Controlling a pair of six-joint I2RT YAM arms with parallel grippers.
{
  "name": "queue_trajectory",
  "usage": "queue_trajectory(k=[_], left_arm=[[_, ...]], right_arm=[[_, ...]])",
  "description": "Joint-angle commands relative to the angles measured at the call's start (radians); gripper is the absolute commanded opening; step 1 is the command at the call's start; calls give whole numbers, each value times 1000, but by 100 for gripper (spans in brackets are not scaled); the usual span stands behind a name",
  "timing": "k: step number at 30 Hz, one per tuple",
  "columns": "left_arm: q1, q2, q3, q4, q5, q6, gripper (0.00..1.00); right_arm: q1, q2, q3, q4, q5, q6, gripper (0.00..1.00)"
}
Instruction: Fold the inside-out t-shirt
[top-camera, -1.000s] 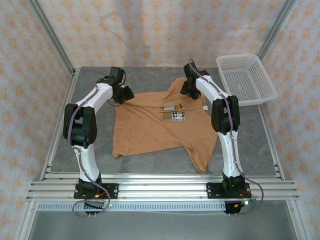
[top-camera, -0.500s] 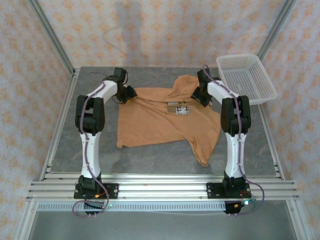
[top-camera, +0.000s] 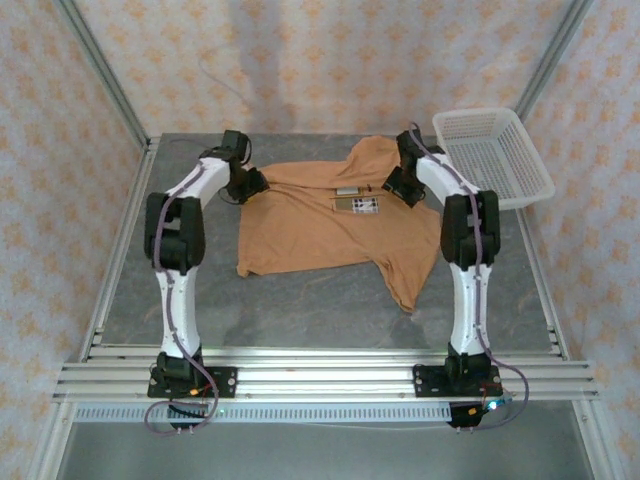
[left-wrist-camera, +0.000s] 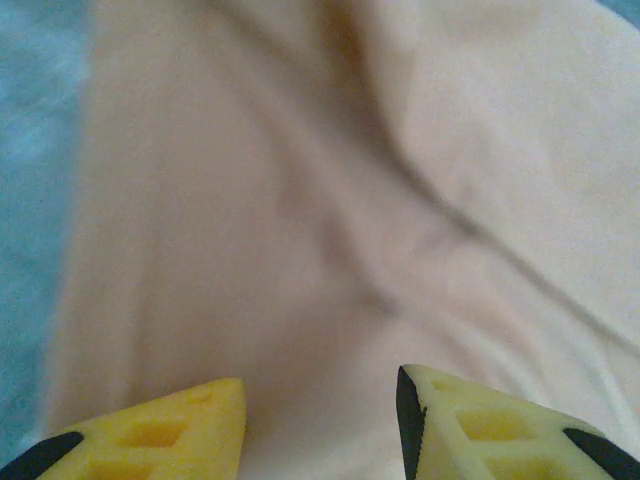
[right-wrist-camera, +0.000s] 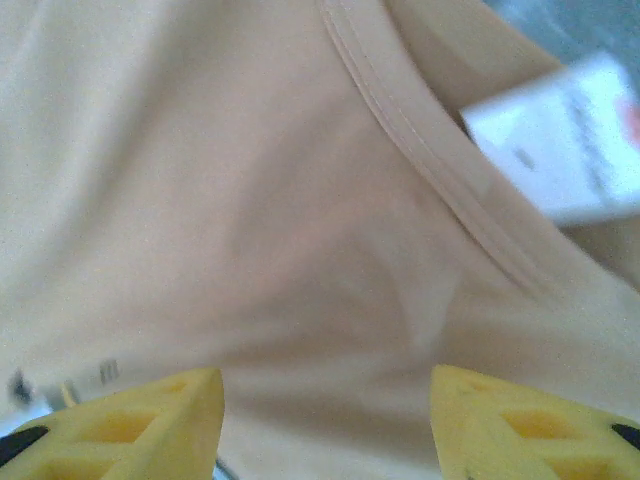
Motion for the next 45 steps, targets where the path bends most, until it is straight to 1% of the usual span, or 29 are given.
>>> queue_trajectory(k=[1, 2, 5, 8, 12, 17, 19, 20, 21, 22, 24, 26, 30, 35, 38, 40, 42, 43, 45], left_arm=[[-14, -240, -142, -6, -45, 10, 46], [-14, -307, -217, 13, -27, 10, 46], [-14, -439, -434, 91, 18, -13, 44], [-14, -509, -600, 167, 51, -40, 41], [-29, -524, -764, 299, 149, -102, 39], [-50, -537, -898, 381, 144, -136, 40], [-51, -523, -938, 416, 168, -151, 39], [-51, -520, -949, 409, 168, -144, 38], [-50, -525, -953, 378, 142, -124, 38], [-49, -540, -951, 324, 93, -87, 38], [-36, -562, -927, 202, -8, -19, 38], [-9, -582, -905, 116, -74, 23, 38], [8, -610, -893, 63, -144, 57, 39], [-3, -637, -910, 50, -179, 59, 39], [-49, -684, -889, 17, -220, 51, 39], [-107, -730, -854, -13, -265, 34, 39], [-163, -773, -834, -12, -274, 20, 39], [-193, -791, -829, -1, -270, -18, 39], [-236, -809, -842, 54, -222, -61, 39]], right_arm=[[14, -255, -146, -9, -5, -33, 57], [18, -309, -218, 8, -7, -34, 57], [28, -442, -408, 63, -15, -21, 57], [44, -536, -567, 134, -46, 0, 57], [71, -586, -697, 179, -63, 21, 57], [79, -624, -853, 252, -74, 59, 57], [79, -631, -907, 252, -60, 62, 57], [78, -636, -935, 233, -35, 60, 57], [75, -640, -954, 214, -7, 58, 57], [70, -649, -981, 195, 19, 55, 57], [49, -670, -1034, 189, 28, 53, 57], [37, -692, -1079, 182, 34, 47, 57], [36, -748, -1124, 122, 88, 29, 57], [36, -864, -1152, 54, 104, 15, 57], [46, -938, -1119, 9, 82, -7, 57], [78, -983, -1083, -23, 77, -26, 56], [120, -1010, -1057, -71, 83, -40, 51], [142, -1024, -1052, -91, 89, -42, 48], [183, -1036, -1067, -111, 93, -45, 38]])
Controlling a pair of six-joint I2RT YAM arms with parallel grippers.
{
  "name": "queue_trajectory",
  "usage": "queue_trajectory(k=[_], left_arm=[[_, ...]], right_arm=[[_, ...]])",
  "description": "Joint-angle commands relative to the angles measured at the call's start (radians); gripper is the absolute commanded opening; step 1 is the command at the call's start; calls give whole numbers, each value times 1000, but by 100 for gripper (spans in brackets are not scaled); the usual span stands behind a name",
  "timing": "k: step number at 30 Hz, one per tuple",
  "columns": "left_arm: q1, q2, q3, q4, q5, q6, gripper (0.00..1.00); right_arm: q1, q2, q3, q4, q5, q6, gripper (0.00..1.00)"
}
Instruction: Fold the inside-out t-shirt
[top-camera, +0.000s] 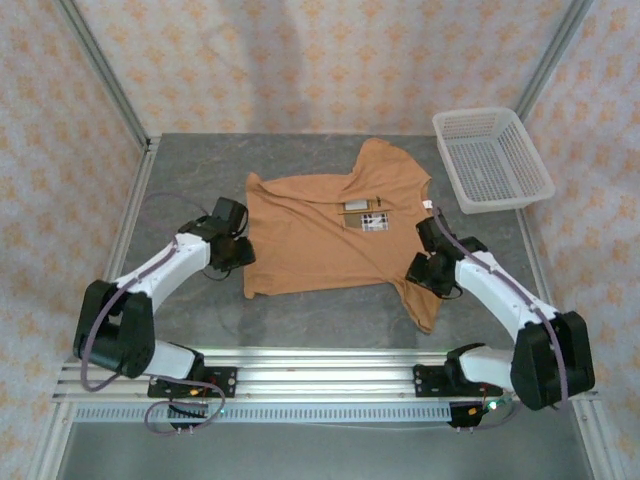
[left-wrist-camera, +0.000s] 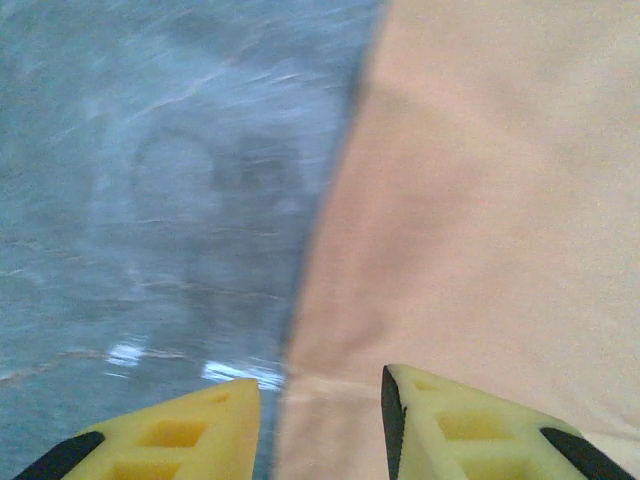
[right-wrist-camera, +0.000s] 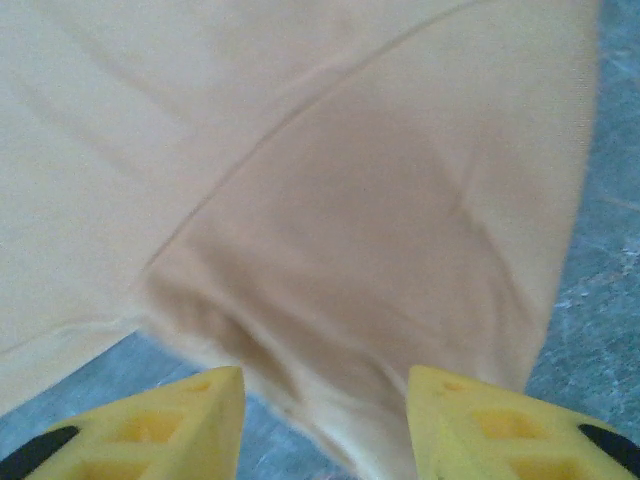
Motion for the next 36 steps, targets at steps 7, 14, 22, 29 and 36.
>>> queue_trajectory(k=[7, 14, 22, 29, 36], left_arm=[[-78, 76, -44, 238, 172, -182, 38], [-64, 163, -54, 230, 141, -151, 38], [85, 195, -116, 214, 169, -87, 36], [112, 151, -122, 133, 130, -32, 32], [94, 9, 28, -58, 11, 7, 34]], right_arm=[[175, 53, -9, -115, 94, 40, 33], [208, 129, -31, -62, 180, 62, 37], [208, 170, -66, -8, 209, 61, 17], [208, 75, -105, -72, 135, 105, 0], [208, -89, 8, -149, 115, 158, 36]])
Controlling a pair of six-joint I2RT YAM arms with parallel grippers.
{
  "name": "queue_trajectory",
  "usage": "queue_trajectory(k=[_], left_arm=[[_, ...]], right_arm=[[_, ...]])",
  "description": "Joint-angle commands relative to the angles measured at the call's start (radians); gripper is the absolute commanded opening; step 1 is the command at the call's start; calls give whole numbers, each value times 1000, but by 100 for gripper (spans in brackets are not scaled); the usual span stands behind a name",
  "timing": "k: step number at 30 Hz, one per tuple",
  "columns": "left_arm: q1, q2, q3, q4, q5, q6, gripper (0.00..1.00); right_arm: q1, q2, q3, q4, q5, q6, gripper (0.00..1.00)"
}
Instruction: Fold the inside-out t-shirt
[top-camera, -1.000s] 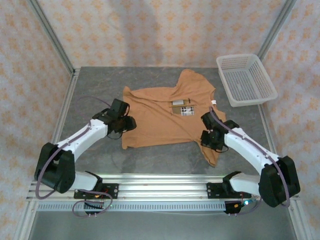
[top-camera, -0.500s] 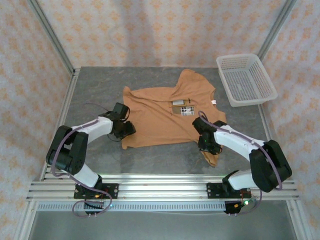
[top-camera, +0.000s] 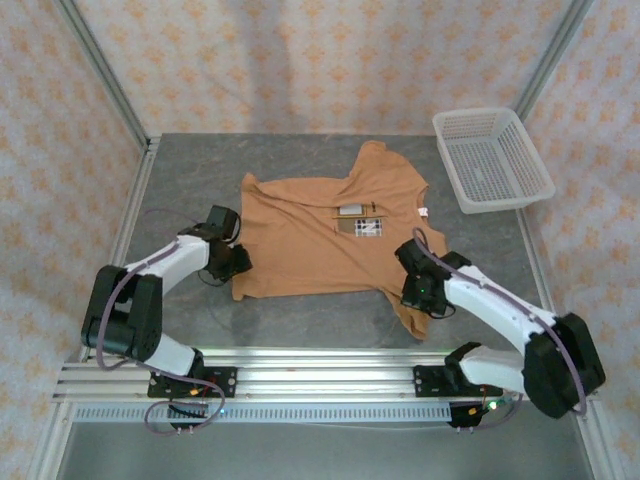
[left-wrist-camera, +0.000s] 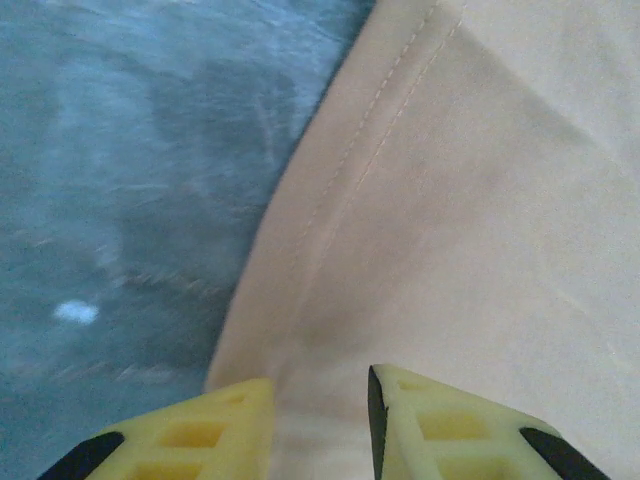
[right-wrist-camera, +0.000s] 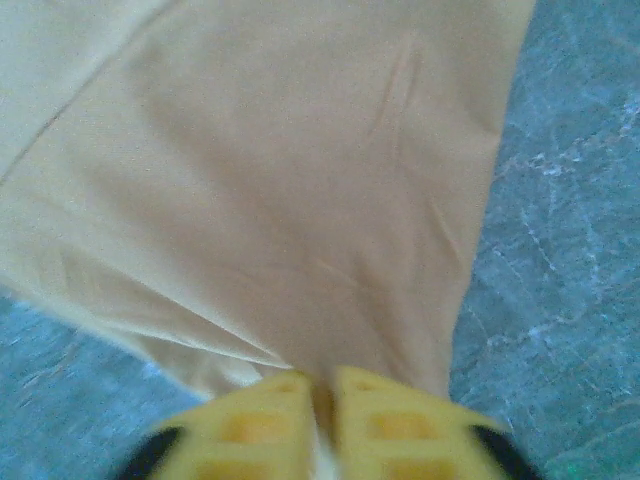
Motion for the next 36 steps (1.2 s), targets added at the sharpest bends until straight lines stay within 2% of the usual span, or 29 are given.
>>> queue_trajectory(k=[1, 4, 12, 16, 20, 24, 26, 28, 30, 36], left_arm=[[-15, -65, 146, -124, -81, 66, 35], [-18, 17, 303, -121, -25, 85, 38], [-14, 536, 824, -133, 173, 60, 35], [-38, 719, 1002, -162, 208, 75, 35], [-55, 799, 997, -174, 197, 103, 33], [-57, 748, 788, -71, 199, 94, 33], [-57, 721, 701, -41, 199, 98, 33], [-57, 696, 612, -13, 206, 99, 33], [-57, 671, 537, 10, 210, 103, 33], [-55, 597, 416, -9, 187, 153, 33]], right_arm=[[2, -12, 121, -41, 32, 20, 41], [-15, 116, 258, 60, 72, -38, 49], [-166, 676, 774, 280, 54, -113, 45], [-229, 931, 1075, 309, 44, -91, 47], [-287, 1185, 1385, 302, -26, -28, 50], [-313, 1463, 1753, 198, -126, 38, 51], [-318, 1555, 1858, 157, -185, 76, 49], [-317, 1574, 1837, 129, -219, 101, 47], [-309, 1518, 1700, 129, -212, 103, 45], [-271, 1087, 904, 435, -140, 152, 46]])
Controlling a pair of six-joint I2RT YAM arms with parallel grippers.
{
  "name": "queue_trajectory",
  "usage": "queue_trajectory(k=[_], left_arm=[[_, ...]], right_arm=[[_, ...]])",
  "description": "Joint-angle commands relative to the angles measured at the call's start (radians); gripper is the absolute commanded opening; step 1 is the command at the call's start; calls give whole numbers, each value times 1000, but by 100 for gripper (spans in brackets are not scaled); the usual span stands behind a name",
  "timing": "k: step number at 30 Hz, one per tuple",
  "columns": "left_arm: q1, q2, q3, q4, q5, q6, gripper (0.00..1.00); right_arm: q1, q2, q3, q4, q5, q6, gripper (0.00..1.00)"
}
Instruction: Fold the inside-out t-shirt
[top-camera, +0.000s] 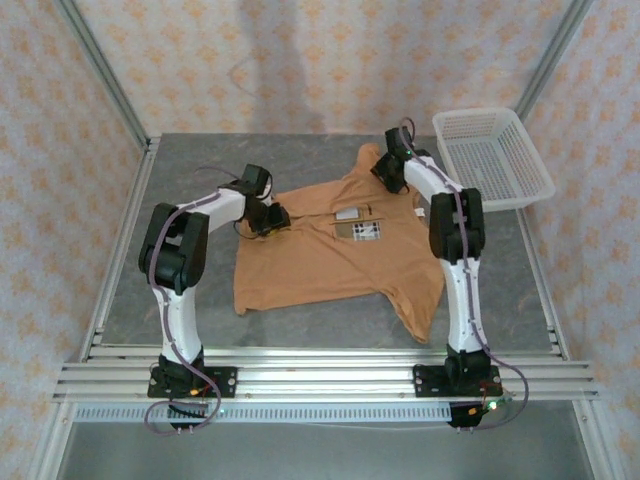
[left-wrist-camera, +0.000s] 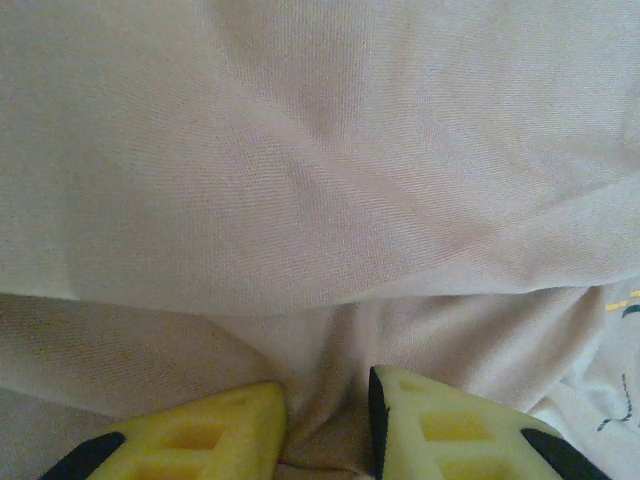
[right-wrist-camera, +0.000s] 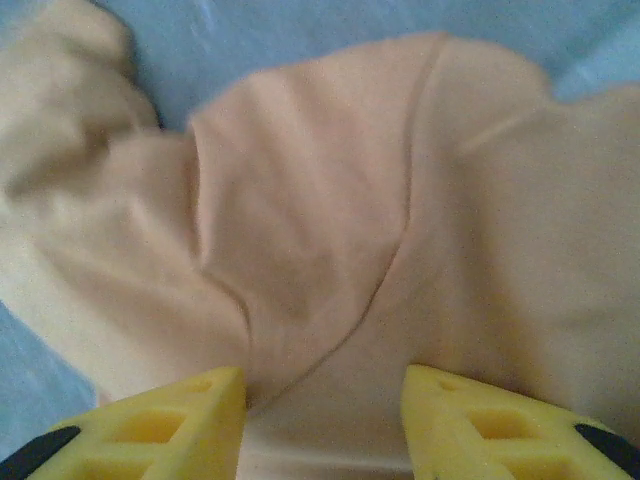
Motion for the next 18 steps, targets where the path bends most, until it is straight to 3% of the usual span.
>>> queue_trajectory(k=[1, 3, 6, 11, 18], left_arm=[[-1, 33, -96, -155, -63, 57, 33], [1, 12, -105, -168, -71, 67, 33], [3, -12, -101, -184, -75, 73, 33], [4, -19, -66, -198, -70, 62, 33], [1, -34, -55, -195, -57, 44, 32]], right_arm=[[35, -162, -352, 52, 37, 67, 46], [41, -253, -485, 97, 42, 70, 46], [42, -331, -510, 57, 25, 23, 47], [34, -329, -334, -13, 83, -117, 49], [2, -67, 51, -242, 188, -292, 51]])
